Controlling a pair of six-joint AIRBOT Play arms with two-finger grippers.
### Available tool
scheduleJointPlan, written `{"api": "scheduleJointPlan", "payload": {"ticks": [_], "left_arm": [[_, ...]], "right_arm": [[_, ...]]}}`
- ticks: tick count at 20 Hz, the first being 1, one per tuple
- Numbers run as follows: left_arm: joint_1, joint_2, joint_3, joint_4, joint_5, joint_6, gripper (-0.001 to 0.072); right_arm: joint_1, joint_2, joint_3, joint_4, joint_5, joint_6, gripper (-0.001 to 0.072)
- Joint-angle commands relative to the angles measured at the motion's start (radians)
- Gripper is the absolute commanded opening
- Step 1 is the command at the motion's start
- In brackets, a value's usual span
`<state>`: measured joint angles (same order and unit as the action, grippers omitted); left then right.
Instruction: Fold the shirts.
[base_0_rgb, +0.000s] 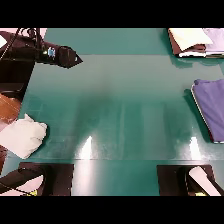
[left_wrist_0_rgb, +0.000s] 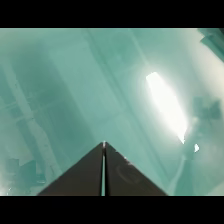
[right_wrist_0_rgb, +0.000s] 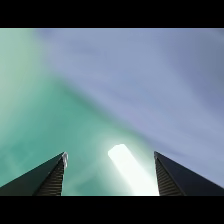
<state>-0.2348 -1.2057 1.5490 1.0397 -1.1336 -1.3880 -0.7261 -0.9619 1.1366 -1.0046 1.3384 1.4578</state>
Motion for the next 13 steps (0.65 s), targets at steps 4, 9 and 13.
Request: {"api": "scheduleJointPlan", "payload": {"ticks": [4,9,13], "left_arm": [[0.000,0.001,0.000,-0.001,0.000,0.001,0.0029],[0.000,0.001,0.000,-0.001,0.000,0.001,0.0029],[0.000,0.001,0.000,-0.001,0.000,0.001,0.0029]], "right_arm": [[0.545,0.001,0.080,0.113,-0.147,0.000,0.0521],[0.799,0.003,0.104,0.111,-0.225,-0.019,0.0021],[0.832,0.003,0.104,0.114,-0.220,-0.018,0.0021]]}}
